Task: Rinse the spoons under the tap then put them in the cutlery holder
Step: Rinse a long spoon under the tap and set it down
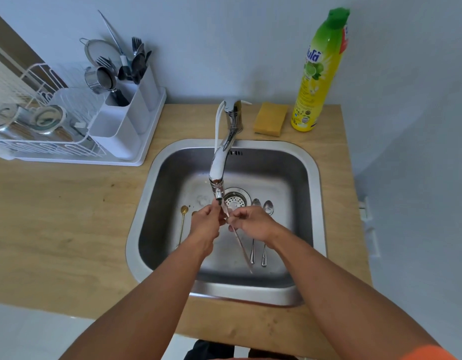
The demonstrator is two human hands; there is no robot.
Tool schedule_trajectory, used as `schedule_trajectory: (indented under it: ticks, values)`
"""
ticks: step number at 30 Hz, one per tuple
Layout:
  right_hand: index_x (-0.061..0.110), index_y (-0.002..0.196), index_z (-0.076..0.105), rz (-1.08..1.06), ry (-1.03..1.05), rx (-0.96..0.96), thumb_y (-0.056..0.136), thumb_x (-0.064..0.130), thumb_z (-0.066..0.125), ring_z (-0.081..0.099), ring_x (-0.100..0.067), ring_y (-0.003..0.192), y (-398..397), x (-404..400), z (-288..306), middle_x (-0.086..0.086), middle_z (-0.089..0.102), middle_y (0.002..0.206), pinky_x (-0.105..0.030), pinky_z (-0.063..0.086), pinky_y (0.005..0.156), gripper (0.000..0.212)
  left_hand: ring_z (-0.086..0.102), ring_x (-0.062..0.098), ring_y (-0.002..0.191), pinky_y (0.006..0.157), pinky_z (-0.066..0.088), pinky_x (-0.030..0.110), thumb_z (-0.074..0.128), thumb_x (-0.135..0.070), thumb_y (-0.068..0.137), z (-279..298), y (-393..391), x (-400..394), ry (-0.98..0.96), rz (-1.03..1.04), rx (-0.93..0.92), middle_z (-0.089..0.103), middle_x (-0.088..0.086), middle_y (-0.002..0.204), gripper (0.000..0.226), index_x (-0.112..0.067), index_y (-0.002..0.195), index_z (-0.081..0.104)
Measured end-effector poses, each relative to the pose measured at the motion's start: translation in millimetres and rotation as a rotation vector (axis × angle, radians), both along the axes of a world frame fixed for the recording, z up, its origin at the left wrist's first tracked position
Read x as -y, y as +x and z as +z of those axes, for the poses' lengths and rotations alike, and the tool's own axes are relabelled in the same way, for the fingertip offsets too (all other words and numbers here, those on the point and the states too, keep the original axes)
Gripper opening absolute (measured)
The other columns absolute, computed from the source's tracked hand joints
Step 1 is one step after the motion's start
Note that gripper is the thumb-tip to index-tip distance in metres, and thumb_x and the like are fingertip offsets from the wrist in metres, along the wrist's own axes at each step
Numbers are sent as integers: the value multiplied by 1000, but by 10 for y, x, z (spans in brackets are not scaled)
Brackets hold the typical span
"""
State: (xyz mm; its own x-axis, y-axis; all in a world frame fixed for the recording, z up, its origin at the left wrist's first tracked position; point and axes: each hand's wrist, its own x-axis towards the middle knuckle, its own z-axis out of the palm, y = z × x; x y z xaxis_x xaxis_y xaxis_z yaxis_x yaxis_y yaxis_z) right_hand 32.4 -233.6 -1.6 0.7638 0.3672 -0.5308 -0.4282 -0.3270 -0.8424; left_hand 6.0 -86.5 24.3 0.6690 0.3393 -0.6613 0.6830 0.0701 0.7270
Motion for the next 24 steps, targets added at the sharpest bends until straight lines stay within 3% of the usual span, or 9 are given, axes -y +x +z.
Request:
schedule_trajectory:
  ticks: [3,7,10,12,14,16,20,24]
  values:
    - [20,87,76,2,25,9,94,14,76,75,-16,105,-2,9,2,-4,82,95,-39,53,105,9,76,12,94,71,46,32,59,-31,106,5,-72,2,-68,-7,27,82,-8,97,19,-25,100,76]
    - [22,84,77,111,-47,80,94,20,75,74,-11,87,24,70,17,3,80,85,-41,56,98,10,74,14,101,82,52,38,71,-42,96,30,-138,10,-121,27,29,82,-9,100,19,-26,103,79]
    - [26,88,77,139,-94,114,95,21,74,75,-19,89,9,106,37,1,79,87,-41,58,92,9,74,12,95,82,52,39,69,-51,95,64,-119,79,-146,132,-40,82,-5,90,28,-25,87,78]
    - [27,88,77,126,-123,145,95,23,73,75,-27,95,-11,119,37,-2,78,91,-43,59,90,8,74,10,91,77,49,37,66,-50,97,79,-93,124,-173,169,-58,81,-5,83,32,-25,79,76]
    - [29,86,76,123,-147,182,95,25,73,74,-27,93,-8,132,25,-2,76,90,-45,58,89,10,74,9,92,79,47,37,61,-49,101,95,-77,150,-232,186,-74,80,-7,84,31,-27,85,77]
    - [30,84,75,104,-135,190,96,25,72,72,-23,89,-1,142,33,0,76,91,-47,58,89,13,71,9,99,87,43,40,53,-48,105,91,-78,152,-322,174,-97,80,-11,89,33,-28,96,77]
    - [25,90,76,83,-65,171,99,20,69,74,-25,101,3,158,63,-5,78,115,-48,57,99,12,64,7,115,106,22,50,44,-46,109,30,-123,106,-396,111,-113,79,-15,105,37,-30,105,77]
    - [21,95,79,92,-34,178,98,23,70,68,-7,78,0,168,95,-1,76,87,-36,56,88,9,60,11,119,105,19,51,54,-58,100,17,-130,60,-439,114,-88,79,-14,109,37,-34,101,82]
